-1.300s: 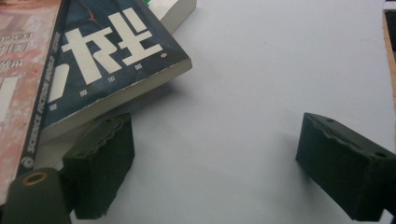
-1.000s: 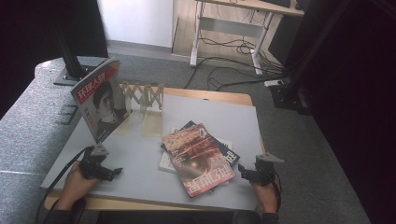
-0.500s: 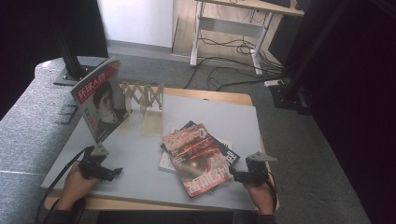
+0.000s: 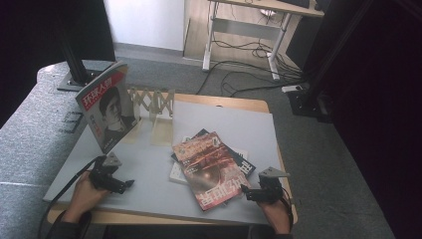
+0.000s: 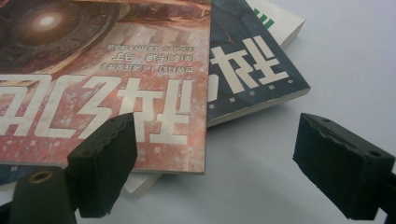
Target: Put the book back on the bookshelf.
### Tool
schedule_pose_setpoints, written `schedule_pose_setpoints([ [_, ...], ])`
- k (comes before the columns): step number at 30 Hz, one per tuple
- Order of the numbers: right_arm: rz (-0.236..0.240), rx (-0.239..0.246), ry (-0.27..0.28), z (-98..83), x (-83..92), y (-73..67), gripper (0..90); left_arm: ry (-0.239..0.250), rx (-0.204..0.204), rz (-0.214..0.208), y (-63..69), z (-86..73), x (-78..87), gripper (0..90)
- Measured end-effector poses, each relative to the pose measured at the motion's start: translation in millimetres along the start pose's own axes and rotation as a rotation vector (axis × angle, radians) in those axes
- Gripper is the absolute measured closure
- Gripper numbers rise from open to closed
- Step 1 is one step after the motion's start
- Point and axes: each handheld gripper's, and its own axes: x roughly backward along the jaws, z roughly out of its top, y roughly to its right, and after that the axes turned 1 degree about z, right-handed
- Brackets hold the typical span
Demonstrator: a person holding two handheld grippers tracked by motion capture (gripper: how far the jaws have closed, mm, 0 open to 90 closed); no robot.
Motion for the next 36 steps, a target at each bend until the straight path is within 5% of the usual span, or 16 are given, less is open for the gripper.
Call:
schedule_pose_setpoints([
  [4,0.008,0.002,-0.001,-1.2,0.5,-0.6,12.8,-0.001,-0.022,-0.029,4.6,10.3,-3.9,0.0],
  [16,0.028,0.005,0.004,-4.5,1.5,-1.6,13.0,0.059,-0.071,-0.173,22.9,81.2,-24.1,0.8],
  [29,0.027,0.020,-0.012,-7.8,3.0,-2.0,13.2,0.077,-0.151,-0.186,29.9,129.4,-44.1,3.5],
  [36,0.029,0.018,-0.009,-9.3,2.9,-1.0,13.1,0.091,-0.159,-0.208,33.1,144.5,-59.5,4.6],
])
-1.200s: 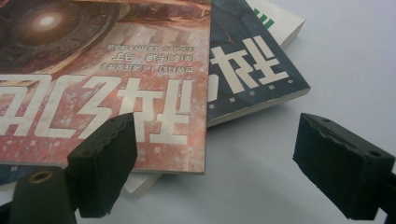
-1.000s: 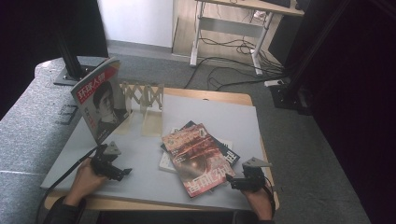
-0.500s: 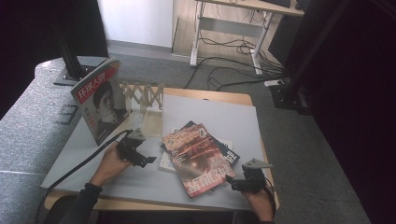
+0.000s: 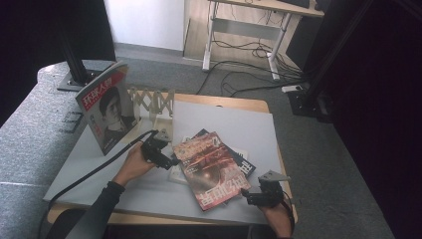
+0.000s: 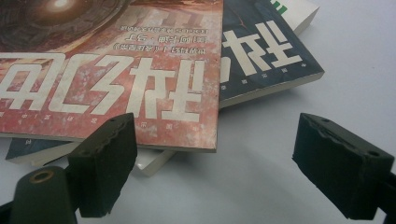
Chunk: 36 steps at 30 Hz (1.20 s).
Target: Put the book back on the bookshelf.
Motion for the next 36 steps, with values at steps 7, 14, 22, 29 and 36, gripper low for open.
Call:
schedule_pose_setpoints([
  [7,0.002,-0.006,0.000,-0.3,-0.3,0.5,13.0,0.014,0.000,-0.005,-2.3,8.3,-14.8,5.0],
  [14,0.003,-0.009,0.001,-0.4,-0.5,0.6,12.9,0.040,0.022,-0.028,-7.8,11.3,-29.8,4.7],
  [22,0.004,-0.006,0.005,-0.7,-0.6,0.9,12.9,-0.006,0.032,-0.065,-11.6,8.0,-42.3,3.6],
  [29,-0.008,-0.011,0.010,-0.9,-0.7,1.7,13.1,-0.029,0.057,-0.099,-8.4,6.7,-41.9,4.3],
  [36,-0.029,-0.020,0.017,-0.5,-1.6,4.1,13.3,-0.041,0.052,-0.085,-3.6,4.1,-37.3,4.1],
])
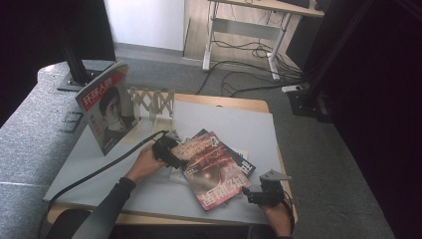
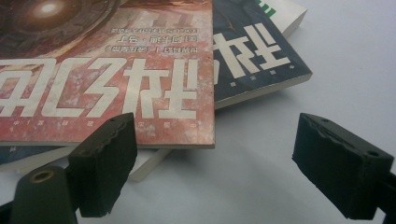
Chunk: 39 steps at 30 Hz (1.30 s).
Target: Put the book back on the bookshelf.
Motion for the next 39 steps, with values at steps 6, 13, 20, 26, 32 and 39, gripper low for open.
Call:
schedule_pose_setpoints([
  [6,-0.018,-0.008,0.010,0.7,-1.4,3.3,13.6,-0.011,-0.002,0.007,5.4,-5.5,5.7,3.6],
  [13,-0.037,-0.024,0.019,3.1,-4.1,6.4,14.3,-0.015,0.005,0.009,10.2,-13.8,11.4,3.6],
  [20,-0.031,-0.037,0.016,6.9,-8.4,11.5,13.6,-0.034,0.004,0.027,18.0,-19.5,17.8,2.9],
  [26,-0.034,-0.036,0.009,11.4,-11.5,14.9,13.0,-0.049,0.009,0.026,22.3,-24.8,21.7,2.1],
  [32,-0.050,-0.040,0.001,18.1,-16.8,18.1,13.0,-0.051,0.027,0.013,26.2,-32.9,27.7,2.1],
  [39,-0.071,-0.049,-0.004,24.6,-22.8,21.4,13.0,-0.054,0.037,0.008,32.5,-39.7,33.6,1.9],
])
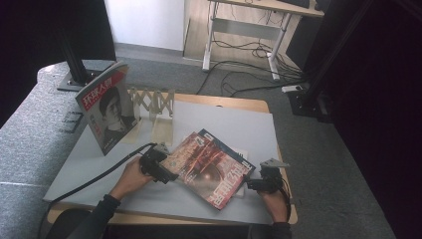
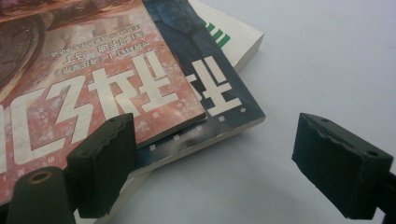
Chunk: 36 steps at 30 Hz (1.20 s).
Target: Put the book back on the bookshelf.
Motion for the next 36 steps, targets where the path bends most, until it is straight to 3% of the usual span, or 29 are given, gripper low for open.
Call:
schedule_pose_setpoints([
  [7,-0.012,-0.018,0.002,5.1,-6.0,3.7,13.0,-0.028,-0.027,0.020,9.5,-4.5,-0.1,0.0],
  [13,-0.008,-0.043,0.010,9.3,-12.7,9.5,13.0,0.007,0.022,-0.027,12.2,-13.5,4.0,0.4],
  [16,-0.011,-0.046,0.012,12.0,-15.7,11.4,13.0,-0.002,0.003,-0.010,19.1,-14.7,5.3,0.3],
  [28,-0.029,-0.062,0.019,25.5,-30.8,18.7,13.4,0.018,-0.016,-0.055,35.2,-18.5,11.6,1.5],
  [31,-0.039,-0.060,0.016,26.9,-32.9,19.7,13.1,0.004,-0.031,-0.033,36.8,-19.7,11.1,1.3],
  [36,-0.033,-0.071,0.020,26.0,-33.8,21.7,13.9,0.011,-0.023,0.007,34.1,-19.0,11.0,2.4],
])
